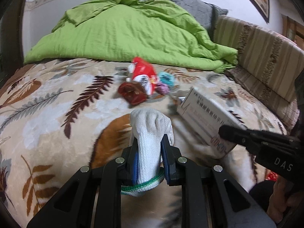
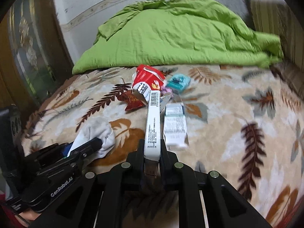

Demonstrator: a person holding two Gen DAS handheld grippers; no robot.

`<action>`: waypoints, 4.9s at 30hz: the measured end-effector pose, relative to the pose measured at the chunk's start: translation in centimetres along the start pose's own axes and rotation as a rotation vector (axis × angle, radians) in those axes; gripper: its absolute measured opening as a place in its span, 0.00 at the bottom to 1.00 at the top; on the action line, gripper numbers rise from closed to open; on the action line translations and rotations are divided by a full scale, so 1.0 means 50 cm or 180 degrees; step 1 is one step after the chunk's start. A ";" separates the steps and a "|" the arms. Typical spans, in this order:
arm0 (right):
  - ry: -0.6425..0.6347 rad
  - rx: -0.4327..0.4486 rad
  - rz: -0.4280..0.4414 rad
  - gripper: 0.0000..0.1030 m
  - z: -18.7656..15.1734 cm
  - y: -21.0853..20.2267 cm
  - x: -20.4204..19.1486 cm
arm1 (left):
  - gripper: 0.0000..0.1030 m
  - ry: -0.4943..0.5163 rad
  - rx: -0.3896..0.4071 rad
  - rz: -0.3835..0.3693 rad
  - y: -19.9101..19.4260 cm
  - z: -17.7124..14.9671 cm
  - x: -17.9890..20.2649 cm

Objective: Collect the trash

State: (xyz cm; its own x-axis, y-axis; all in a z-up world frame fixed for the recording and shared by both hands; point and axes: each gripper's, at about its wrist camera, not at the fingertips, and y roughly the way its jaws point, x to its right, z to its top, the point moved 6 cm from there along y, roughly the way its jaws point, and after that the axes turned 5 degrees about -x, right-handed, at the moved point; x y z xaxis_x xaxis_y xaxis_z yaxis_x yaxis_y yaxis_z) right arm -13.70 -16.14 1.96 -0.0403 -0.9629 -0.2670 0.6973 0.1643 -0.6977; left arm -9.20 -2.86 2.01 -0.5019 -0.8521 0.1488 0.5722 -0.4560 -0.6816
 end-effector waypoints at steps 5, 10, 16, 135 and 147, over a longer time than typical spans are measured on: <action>0.0266 0.0022 0.0065 0.14 -0.026 -0.071 0.040 | 0.19 0.0122 -0.0088 -0.0253 -0.023 -0.002 0.070; 0.0421 0.0172 -0.0017 0.14 -0.041 -0.174 0.090 | 0.19 0.0391 -0.0036 -0.0460 -0.062 0.013 0.161; 0.0730 0.0228 -0.0228 0.14 -0.102 -0.286 0.175 | 0.19 0.0712 -0.0140 -0.0807 -0.081 0.013 0.297; -0.0062 0.0056 -0.0265 0.37 0.004 0.028 0.016 | 0.35 -0.0199 -0.0133 0.0469 0.041 -0.018 -0.049; -0.0088 0.0008 -0.0315 0.37 0.006 0.045 0.017 | 0.35 0.0074 0.0091 0.0785 0.037 -0.008 -0.035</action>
State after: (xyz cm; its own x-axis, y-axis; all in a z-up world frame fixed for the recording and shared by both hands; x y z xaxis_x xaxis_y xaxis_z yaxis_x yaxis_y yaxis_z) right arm -11.97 -16.68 0.36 -0.0894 -0.9799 -0.1782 0.6927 0.0674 -0.7180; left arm -7.53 -2.10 0.18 -0.3593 -0.9325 -0.0364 0.6971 -0.2423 -0.6748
